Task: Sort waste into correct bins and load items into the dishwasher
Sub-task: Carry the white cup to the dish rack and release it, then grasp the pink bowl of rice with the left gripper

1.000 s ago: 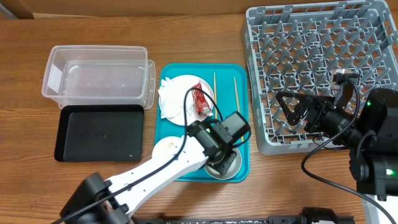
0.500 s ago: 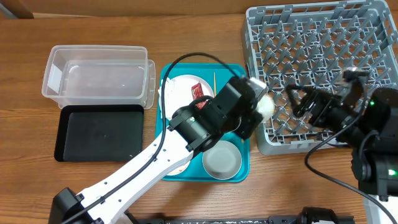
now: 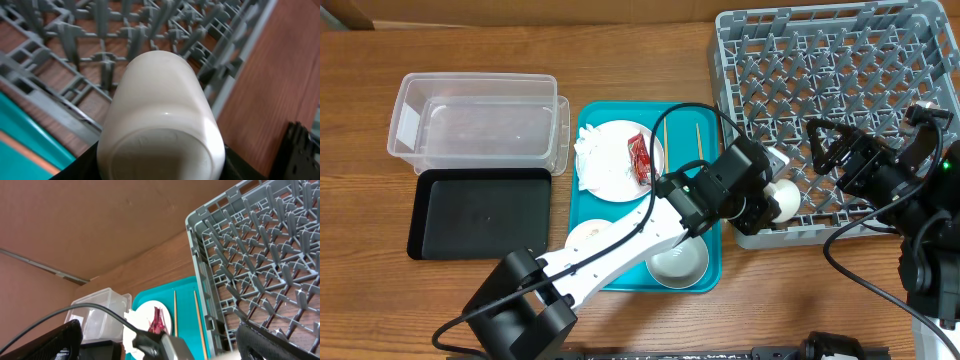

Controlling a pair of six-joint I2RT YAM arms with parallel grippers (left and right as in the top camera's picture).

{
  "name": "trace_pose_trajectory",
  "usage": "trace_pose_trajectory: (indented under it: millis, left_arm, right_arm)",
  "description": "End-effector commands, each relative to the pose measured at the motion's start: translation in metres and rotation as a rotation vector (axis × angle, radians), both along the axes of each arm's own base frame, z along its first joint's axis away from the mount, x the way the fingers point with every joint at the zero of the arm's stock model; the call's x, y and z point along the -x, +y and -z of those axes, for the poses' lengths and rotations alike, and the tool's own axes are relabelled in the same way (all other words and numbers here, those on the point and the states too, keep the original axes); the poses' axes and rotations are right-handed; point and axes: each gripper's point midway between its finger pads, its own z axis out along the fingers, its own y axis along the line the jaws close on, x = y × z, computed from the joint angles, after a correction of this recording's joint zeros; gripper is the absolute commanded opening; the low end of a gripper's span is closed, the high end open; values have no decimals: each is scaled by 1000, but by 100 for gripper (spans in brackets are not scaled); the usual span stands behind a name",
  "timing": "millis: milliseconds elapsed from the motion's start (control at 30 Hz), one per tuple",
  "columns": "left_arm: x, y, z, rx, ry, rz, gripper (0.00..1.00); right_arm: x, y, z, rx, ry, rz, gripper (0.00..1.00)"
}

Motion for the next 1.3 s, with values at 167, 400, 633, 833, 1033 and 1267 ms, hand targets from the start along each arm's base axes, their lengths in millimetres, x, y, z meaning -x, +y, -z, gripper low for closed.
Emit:
trace_pose_trajectory:
  millis: [167,400,633,833,1033,1267]
  left_arm:
    - [5,-3,-15,6,-46,67,100]
    - [-28,54,-85,-114,-188,-141,100]
    - [-44,187,-137,-215,-130,-520,100]
    - [-43,293,-150,-166,40,-816,100]
    - [-11,314,-128,-239,178,-702,100]
    - [26,299,-53,-318,395,-600,95]
  right_arm:
    - [2,-2,-10,7,-21,14,100]
    - [8,9,-7,4,-13,-60,100]
    - [27,56,26,50,116,-254,89]
    - [43,109,97,200,368,-420,84]
    - [43,149,137,338,450,-509,85]
    - [26,149,156,337,496,-484,85]
